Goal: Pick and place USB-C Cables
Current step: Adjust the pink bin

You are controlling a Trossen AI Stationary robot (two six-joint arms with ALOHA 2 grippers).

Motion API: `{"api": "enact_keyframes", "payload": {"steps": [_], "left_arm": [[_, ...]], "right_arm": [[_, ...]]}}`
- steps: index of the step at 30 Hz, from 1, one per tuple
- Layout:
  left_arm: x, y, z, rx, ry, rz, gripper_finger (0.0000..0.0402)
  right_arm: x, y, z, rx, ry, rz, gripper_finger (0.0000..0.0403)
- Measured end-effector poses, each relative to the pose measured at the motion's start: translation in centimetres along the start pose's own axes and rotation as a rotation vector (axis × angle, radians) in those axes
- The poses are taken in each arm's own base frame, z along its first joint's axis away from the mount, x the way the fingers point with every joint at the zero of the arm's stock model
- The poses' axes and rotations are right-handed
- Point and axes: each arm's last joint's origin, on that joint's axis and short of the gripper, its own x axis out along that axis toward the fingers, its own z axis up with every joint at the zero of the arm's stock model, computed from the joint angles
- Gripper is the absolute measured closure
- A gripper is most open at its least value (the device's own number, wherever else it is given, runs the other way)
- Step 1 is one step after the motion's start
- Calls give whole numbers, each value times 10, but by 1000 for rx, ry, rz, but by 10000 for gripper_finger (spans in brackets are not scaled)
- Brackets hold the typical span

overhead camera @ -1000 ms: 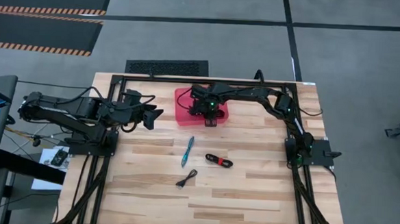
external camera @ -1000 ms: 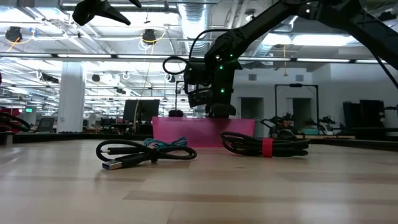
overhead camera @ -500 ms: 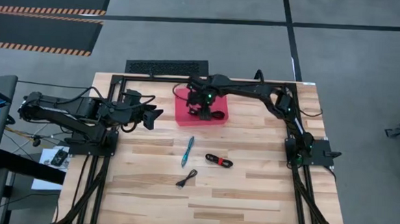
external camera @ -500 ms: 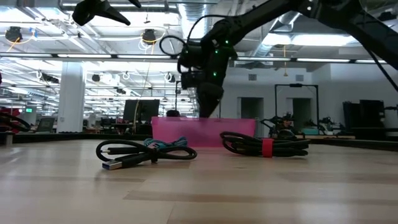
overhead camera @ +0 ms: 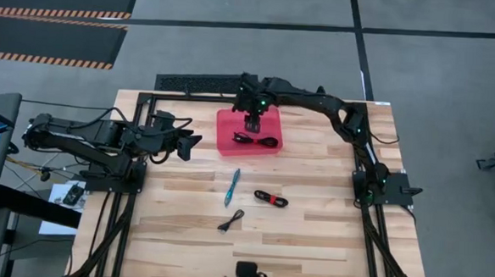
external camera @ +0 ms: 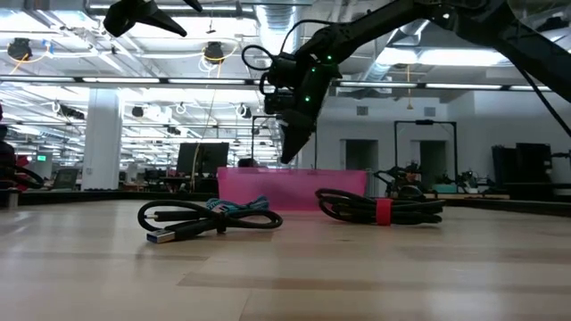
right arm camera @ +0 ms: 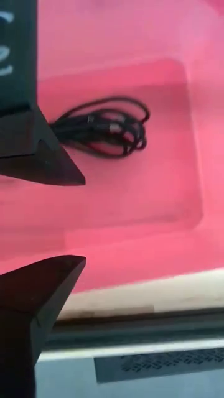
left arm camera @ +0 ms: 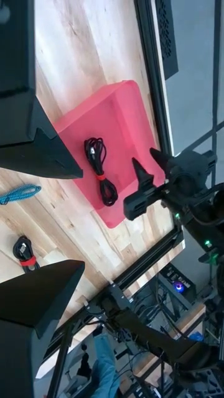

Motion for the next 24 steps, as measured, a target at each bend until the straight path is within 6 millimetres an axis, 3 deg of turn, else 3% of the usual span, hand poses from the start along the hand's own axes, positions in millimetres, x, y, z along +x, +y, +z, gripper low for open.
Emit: {"api": "enact_keyframes", "payload": {"steps": [20, 24], "left_arm": [[3, 1, 1, 0, -48, 46, 187], [21, 9, 2, -24, -18, 108, 192]], "right_arm": [[-5, -49, -29, 128, 106, -148, 232], [-26, -56, -36, 184, 127, -149, 238]]}}
